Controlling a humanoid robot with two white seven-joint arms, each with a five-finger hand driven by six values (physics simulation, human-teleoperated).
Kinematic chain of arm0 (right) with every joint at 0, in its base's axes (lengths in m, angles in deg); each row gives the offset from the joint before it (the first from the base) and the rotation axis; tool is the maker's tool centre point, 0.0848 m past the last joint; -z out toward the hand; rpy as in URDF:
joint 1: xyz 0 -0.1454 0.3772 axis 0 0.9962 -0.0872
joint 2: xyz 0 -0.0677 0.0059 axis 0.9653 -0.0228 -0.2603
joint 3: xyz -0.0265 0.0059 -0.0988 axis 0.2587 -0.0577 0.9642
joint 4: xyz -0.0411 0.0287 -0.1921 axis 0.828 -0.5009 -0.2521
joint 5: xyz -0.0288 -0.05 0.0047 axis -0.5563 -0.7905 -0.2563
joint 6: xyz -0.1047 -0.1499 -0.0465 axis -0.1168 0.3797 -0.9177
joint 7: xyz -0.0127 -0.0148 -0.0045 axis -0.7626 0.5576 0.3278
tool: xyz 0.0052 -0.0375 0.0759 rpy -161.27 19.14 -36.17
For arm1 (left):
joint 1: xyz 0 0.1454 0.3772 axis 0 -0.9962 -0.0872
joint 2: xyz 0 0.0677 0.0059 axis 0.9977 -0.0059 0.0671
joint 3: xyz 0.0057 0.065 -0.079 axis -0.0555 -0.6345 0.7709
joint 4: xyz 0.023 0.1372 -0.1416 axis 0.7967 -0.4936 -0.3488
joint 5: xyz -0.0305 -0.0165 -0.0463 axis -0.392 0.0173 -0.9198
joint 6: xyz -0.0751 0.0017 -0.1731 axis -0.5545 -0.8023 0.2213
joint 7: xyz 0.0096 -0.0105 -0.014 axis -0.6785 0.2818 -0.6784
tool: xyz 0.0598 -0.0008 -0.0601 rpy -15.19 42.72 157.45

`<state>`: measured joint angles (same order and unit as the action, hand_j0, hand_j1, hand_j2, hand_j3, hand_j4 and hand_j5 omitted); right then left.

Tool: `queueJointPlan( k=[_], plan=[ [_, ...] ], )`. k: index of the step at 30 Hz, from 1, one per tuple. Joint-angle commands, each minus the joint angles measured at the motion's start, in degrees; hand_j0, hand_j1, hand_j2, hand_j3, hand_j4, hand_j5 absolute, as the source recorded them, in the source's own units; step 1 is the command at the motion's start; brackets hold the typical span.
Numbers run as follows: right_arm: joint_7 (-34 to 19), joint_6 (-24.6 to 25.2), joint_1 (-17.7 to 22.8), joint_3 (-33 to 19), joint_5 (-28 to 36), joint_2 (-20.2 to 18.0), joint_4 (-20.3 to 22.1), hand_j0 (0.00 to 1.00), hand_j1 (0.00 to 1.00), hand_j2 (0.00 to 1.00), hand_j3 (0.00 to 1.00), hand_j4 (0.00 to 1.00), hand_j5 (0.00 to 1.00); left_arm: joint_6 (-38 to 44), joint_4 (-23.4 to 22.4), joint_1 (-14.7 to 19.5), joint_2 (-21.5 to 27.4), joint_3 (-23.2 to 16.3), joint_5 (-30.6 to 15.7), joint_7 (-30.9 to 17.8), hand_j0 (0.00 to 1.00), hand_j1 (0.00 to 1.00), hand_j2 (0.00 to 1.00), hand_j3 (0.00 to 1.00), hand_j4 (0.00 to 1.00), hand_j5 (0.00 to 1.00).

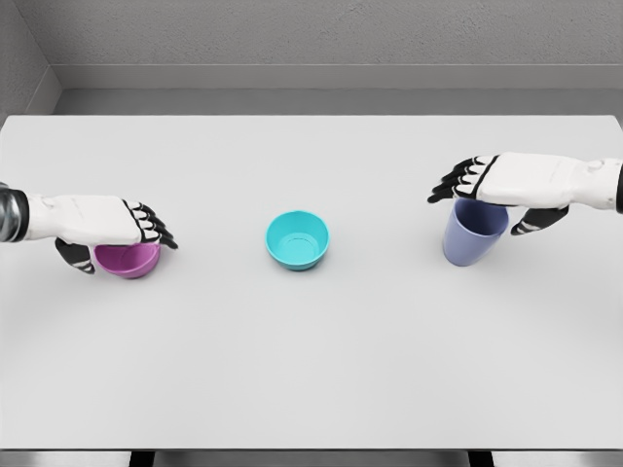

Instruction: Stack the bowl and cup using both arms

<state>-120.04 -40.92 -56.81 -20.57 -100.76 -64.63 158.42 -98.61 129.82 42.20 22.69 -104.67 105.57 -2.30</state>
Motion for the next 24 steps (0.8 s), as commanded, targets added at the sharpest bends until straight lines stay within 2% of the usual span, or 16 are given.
queueJointPlan(
  k=[1, 16, 19, 24],
  plan=[
    [0.02, 0.15, 0.00, -0.01, -0.12, 0.16, -0.38, 1.00, 1.00, 1.00, 1.00, 1.00, 1.00, 0.12, -0.26, 0.00, -0.05, 0.04, -0.14, 0.02, 1.00, 1.00, 1.00, 1.00, 1.00, 1.00],
    [0.02, 0.15, -0.09, 0.08, -0.56, 0.86, -1.43, 1.00, 1.00, 1.00, 1.00, 1.00, 1.00, 0.12, -1.14, 0.09, -0.84, 0.04, 0.74, 0.02, 1.00, 1.00, 1.00, 1.00, 1.00, 1.00],
    [0.02, 0.15, -0.09, 0.43, -0.56, 0.95, -1.52, 1.00, 1.00, 1.00, 1.00, 1.00, 1.00, 0.12, -1.14, 0.09, -0.84, 0.04, 0.65, 0.02, 0.95, 0.95, 0.95, 0.95, 0.95, 0.95],
    [0.02, 0.15, -0.09, 0.78, -0.56, 1.21, -1.52, 1.00, 1.00, 1.00, 1.00, 1.00, 1.00, 0.12, -1.14, 0.00, -0.84, 0.04, 0.65, 0.02, 0.80, 0.80, 0.80, 0.80, 0.80, 0.80]
  ],
)
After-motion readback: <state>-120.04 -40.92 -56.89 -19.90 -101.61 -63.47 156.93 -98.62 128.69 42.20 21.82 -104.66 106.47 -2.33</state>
